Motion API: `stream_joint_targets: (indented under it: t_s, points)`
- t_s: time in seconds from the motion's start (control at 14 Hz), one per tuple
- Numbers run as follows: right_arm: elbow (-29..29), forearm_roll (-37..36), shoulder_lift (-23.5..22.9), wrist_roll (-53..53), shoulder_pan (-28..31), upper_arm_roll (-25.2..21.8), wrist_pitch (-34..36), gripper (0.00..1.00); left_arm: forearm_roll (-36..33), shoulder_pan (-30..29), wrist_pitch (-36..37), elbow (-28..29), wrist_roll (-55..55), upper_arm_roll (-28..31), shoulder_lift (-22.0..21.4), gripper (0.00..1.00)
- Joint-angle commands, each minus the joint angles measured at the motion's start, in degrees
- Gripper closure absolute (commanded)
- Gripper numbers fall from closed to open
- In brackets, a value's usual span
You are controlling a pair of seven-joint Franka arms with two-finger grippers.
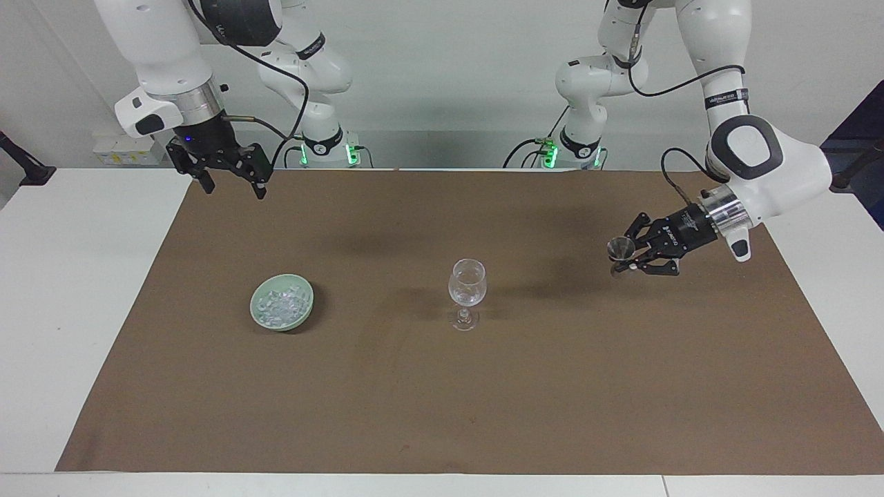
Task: Pour wine and add ice with both arms
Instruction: 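Carry the small metal bottle away from the glass and lower it with the left gripper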
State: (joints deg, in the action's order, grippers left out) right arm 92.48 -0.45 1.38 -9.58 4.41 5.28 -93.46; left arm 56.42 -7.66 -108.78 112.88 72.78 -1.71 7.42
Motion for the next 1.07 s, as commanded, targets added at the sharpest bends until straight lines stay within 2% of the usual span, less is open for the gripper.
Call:
stream_joint_targets:
  t_s: [0.0, 0.14, 0.36, 0.5, 0.64, 1.0]
  points:
    - [1.3, 0.4, 1.1, 1.5, 1.2, 0.5, -0.8, 0.00, 2.4, -1.9, -0.6, 1.5, -0.9, -0.4, -0.2, 1.00]
    - [1.3, 0.4, 1.1, 1.5, 1.2, 0.5, -0.8, 0.00, 4.3, -4.9, -0.8, 1.8, -0.9, -0.5, 1.5, 1.00]
    - [1.3, 0.4, 1.1, 1.5, 1.2, 0.5, -0.7, 0.00, 9.4, -6.6, -4.4, 5.8, -0.9, -0.5, 1.1, 1.00]
    - [1.3, 0.4, 1.1, 1.5, 1.2, 0.5, -0.7, 0.00, 13.0, -7.1, -6.1, 6.4, -0.9, -0.4, 1.8, 1.00]
    - [1.3, 0.4, 1.1, 1.5, 1.2, 0.5, -0.7, 0.00, 16.0, -9.3, -6.9, 6.8, -1.1, -0.4, 3.7, 1.00]
    - [1.3, 0.4, 1.1, 1.5, 1.2, 0.5, -0.7, 0.00, 19.1, -10.9, -6.6, 7.4, -5.8, -0.5, 6.5, 1.00]
